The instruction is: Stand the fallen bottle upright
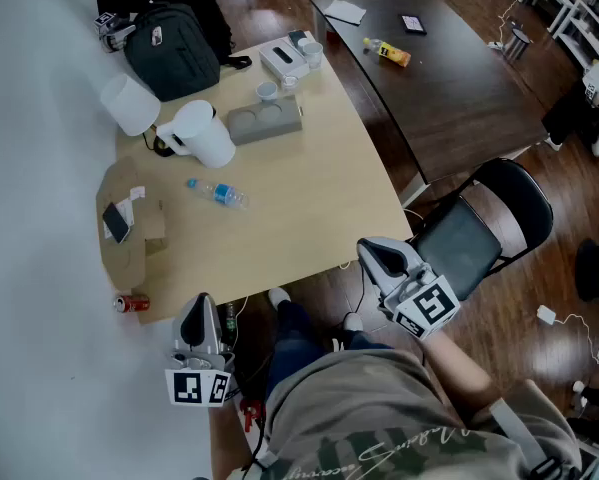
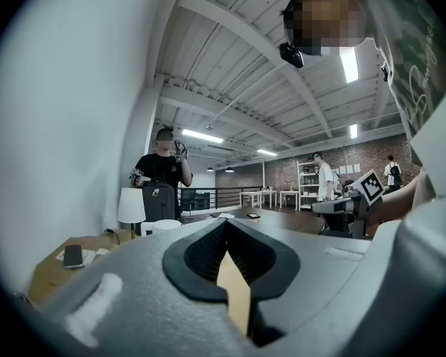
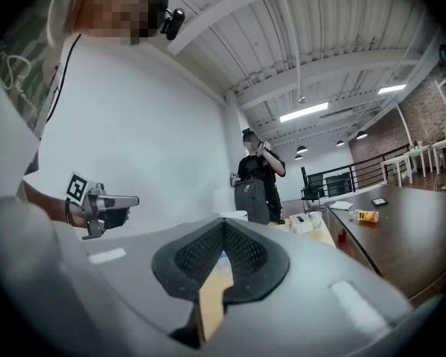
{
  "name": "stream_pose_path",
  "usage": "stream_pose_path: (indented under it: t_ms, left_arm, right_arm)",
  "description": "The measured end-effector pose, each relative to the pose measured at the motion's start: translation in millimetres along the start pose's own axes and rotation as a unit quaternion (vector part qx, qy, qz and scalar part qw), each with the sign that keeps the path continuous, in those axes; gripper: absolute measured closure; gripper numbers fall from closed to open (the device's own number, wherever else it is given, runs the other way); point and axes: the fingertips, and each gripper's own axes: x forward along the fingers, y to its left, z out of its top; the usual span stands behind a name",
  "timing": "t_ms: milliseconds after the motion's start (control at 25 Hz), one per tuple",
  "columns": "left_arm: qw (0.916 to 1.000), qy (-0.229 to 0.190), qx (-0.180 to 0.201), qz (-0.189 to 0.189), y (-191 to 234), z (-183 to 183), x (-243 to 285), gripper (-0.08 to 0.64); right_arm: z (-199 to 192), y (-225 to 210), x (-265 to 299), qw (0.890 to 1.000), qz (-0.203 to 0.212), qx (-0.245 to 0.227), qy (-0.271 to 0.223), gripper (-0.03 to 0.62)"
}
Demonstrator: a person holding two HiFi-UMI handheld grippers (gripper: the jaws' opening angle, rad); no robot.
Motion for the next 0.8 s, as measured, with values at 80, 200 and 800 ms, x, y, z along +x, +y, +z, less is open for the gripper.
stream_pose_path:
  t_ms: [80,200,800]
  left_arm:
    - [1.0,-0.001,0.004,-0.001,23,6,9,0.557]
    - [0.9999,-0.003,0.01,-0.009,60,10,27,0.557]
    - [0.9958,-0.014,-0.048,-0.077,168,-7,69,0.557]
  right_arm:
    - [1,10,23,1.0,0.005,-0.002,0.006,0.588]
    - [3,17,66,1.0,0.002,-0.01,0.015,0.588]
    - [13,66,234,0.999,0.015,-0.022,0.045,0.588]
